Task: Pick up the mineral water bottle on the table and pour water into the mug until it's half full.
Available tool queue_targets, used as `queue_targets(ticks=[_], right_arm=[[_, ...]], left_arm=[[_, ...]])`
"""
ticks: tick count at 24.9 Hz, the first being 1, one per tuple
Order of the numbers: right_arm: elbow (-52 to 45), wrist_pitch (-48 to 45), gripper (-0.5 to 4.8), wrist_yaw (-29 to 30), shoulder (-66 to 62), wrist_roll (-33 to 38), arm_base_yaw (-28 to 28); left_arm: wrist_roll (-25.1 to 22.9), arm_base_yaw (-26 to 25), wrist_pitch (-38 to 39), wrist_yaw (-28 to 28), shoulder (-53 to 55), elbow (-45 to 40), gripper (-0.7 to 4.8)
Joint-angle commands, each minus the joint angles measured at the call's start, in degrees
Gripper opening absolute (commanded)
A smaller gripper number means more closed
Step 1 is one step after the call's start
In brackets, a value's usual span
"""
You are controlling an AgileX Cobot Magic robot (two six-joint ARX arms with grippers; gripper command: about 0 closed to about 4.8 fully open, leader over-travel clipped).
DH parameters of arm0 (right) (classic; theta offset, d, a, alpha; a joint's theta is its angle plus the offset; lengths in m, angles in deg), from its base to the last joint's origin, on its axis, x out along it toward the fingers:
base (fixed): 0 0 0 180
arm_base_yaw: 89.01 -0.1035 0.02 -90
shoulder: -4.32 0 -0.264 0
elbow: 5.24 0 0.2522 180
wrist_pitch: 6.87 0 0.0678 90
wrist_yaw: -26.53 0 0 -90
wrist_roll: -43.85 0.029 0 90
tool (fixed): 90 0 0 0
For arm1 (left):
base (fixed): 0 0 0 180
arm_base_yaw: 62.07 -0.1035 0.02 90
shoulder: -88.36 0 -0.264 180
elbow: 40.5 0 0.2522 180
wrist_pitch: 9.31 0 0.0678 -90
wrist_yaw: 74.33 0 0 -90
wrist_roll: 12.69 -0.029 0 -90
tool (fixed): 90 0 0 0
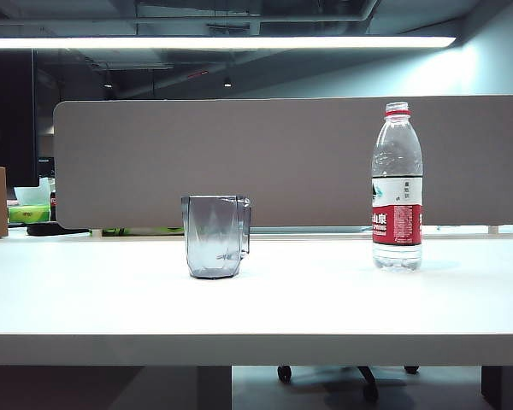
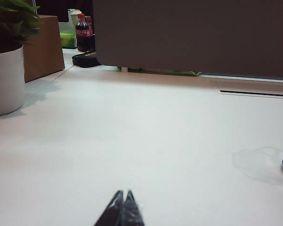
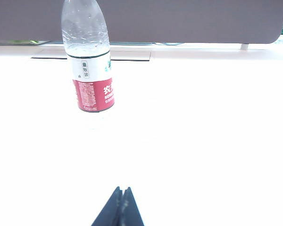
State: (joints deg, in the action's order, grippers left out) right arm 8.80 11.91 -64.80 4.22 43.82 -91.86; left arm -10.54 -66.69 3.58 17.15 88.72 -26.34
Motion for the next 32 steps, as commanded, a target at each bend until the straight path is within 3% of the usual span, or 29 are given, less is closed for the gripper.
queue_targets(ticks=[1, 7, 10, 12, 16, 22, 23, 24, 25, 26, 32], right_arm=[[-0.2, -0.7, 0.03, 0.0, 0.1, 0.0, 0.0], [-0.2, -0.7, 0.03, 0.0, 0.1, 0.5, 0.0], [0.6, -1.1, 0.03, 0.4, 0.1, 8.5, 0.0], [5.5, -0.5, -0.01, 2.1, 0.1, 16.2, 0.0], [15.1, 1.0, -0.01, 9.7, -0.3, 15.3, 0.0], [30.1, 17.7, 0.01, 11.1, -7.6, 9.9, 0.0], [32.4, 19.8, 0.20, 11.2, -10.3, 7.1, 0.0], [33.8, 20.3, 0.73, 11.9, -12.5, 4.9, -0.1], [35.4, 18.9, 1.91, 12.9, -16.8, 2.9, -0.1], [35.6, 16.9, 2.33, 13.1, -19.3, 3.0, -0.1], [35.5, 2.2, 2.87, 12.9, -34.6, 2.9, -0.2]], left_arm=[[-0.2, 0.0, -0.5, 0.3, 0.0, 0.0, -0.05], [-0.2, 0.0, -0.5, 0.3, 0.0, 0.0, -0.05], [2.3, 0.0, -2.3, 0.8, 0.0, 0.5, -0.05], [8.5, 0.0, -5.2, 8.8, 0.0, 4.7, -0.05], [8.9, 0.0, -0.1, 22.3, 0.1, 13.4, -0.05], [9.0, 0.0, 14.4, 28.3, 1.9, 21.2, -0.05], [8.8, 0.0, 15.8, 28.3, 2.3, 21.9, -0.05], [8.5, 0.0, 16.5, 28.2, 2.6, 22.2, -0.05], [7.6, 0.0, 16.7, 28.1, 2.8, 22.3, -0.05], [7.5, 0.0, 17.0, 28.1, 3.0, 22.3, -0.05], [7.7, 0.0, 17.6, 29.8, 4.9, 22.3, -0.05]])
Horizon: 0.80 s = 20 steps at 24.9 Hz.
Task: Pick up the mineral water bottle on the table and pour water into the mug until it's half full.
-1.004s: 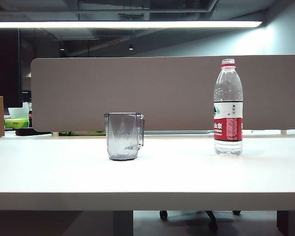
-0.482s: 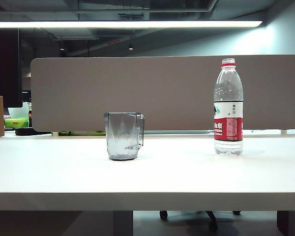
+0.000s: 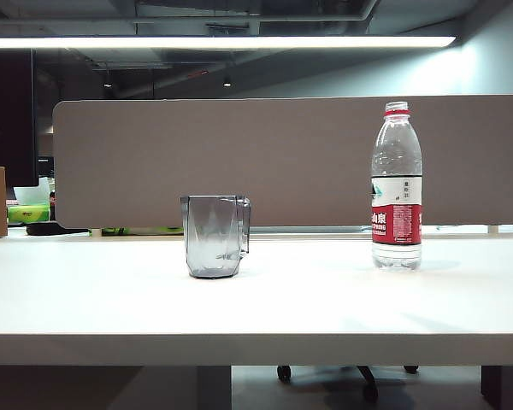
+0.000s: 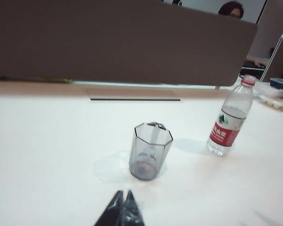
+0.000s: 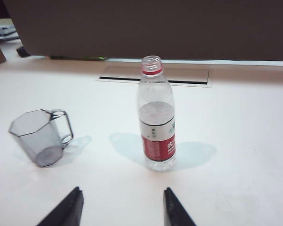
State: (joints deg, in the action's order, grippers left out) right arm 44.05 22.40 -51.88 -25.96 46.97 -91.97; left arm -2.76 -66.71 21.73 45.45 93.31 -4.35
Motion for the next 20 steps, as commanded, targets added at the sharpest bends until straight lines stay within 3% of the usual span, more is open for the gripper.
queue_targets(ticks=[1, 4, 10, 13, 20], right_arm=[[0.2, -11.5, 2.89, 0.0, -7.7, -0.3, -0.1], [0.2, -20.3, 3.07, -0.1, -17.0, -0.3, -0.3], [0.2, -47.6, 3.62, -2.7, -41.2, -0.3, -4.2], [0.2, -54.4, 4.69, -3.0, -47.3, -0.3, -5.4], [0.2, -62.5, 4.79, -4.8, -55.1, -0.6, -5.8]], left_arm=[[0.0, 0.1, -0.5, 1.3, 0.3, 0.3, -0.05], [0.0, 0.0, -0.7, 1.4, 0.3, 0.3, -0.05], [-0.1, 0.1, -0.6, 1.5, 0.3, 0.3, -0.05], [-0.1, 0.0, -0.6, 1.4, 0.3, 0.3, -0.05], [-0.1, 0.0, -0.5, 1.1, 0.3, 0.3, -0.05]])
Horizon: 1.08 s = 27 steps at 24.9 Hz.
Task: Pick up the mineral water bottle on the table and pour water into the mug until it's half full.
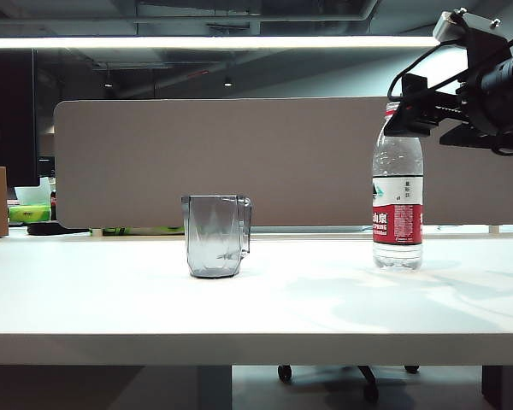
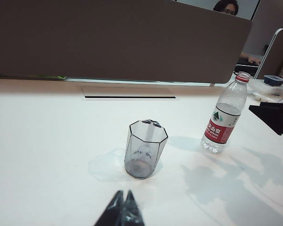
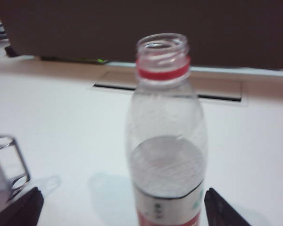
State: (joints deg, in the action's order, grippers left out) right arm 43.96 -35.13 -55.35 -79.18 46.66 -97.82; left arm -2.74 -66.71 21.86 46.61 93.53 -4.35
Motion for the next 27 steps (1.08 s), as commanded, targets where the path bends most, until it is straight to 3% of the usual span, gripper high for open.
queue_targets(ticks=[1, 13, 27], right_arm=[[0.3, -6.1, 4.79, -2.0, -2.8, -0.3, 0.1], [1.0, -19.6, 4.79, -2.1, -16.0, -0.3, 0.3], [9.7, -20.4, 4.79, -3.5, -27.4, 0.2, 0.2]], left_arm=[[-0.1, 0.0, -0.6, 0.0, 0.1, 0.3, -0.05], [-0.5, 0.0, 1.0, -0.3, 0.1, 0.2, -0.05], [-0.5, 0.0, 1.0, -0.3, 0.1, 0.2, -0.05]])
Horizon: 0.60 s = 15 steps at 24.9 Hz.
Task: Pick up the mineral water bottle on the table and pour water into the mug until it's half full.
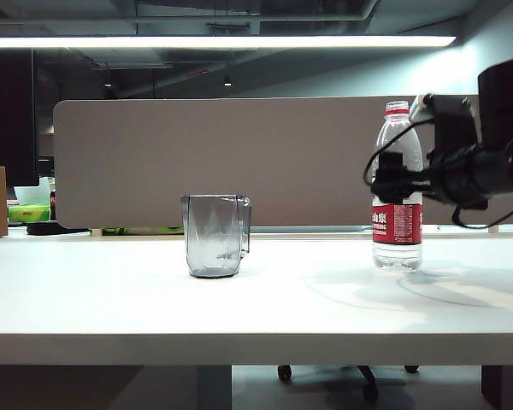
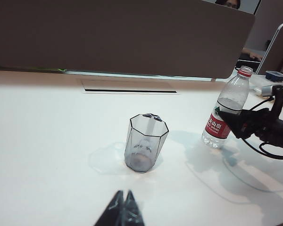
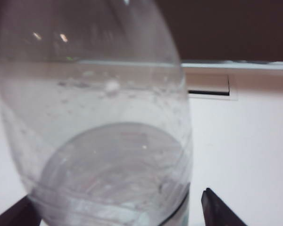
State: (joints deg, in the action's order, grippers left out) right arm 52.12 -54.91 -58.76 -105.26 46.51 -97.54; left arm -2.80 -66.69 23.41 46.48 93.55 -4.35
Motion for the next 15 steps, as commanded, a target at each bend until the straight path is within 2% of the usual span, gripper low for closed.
queue_targets(ticks=[1, 10, 11, 13, 15], right_arm=[[2.1, -0.7, 4.79, -0.1, -1.9, 0.3, -0.1], [6.3, 1.5, 4.79, 0.1, -4.9, 0.8, -0.1], [6.3, 2.2, 4.53, 0.2, -4.9, 0.8, -0.1], [6.3, 2.1, 3.66, 0.5, -4.9, 0.8, -0.1], [6.3, 1.8, 3.61, 1.1, -4.9, 0.8, -0.1]], left_arm=[[-0.5, 0.0, -0.6, -0.1, 0.1, 0.2, -0.05], [-0.5, 0.0, -0.6, -0.2, 0.1, 0.0, -0.05], [-0.5, 0.0, -0.5, -0.2, 0.1, 0.0, -0.05], [-0.5, 0.0, -0.6, -0.2, 0.1, 0.0, -0.05], [-0.5, 0.0, -0.6, -0.2, 0.1, 0.0, -0.05]])
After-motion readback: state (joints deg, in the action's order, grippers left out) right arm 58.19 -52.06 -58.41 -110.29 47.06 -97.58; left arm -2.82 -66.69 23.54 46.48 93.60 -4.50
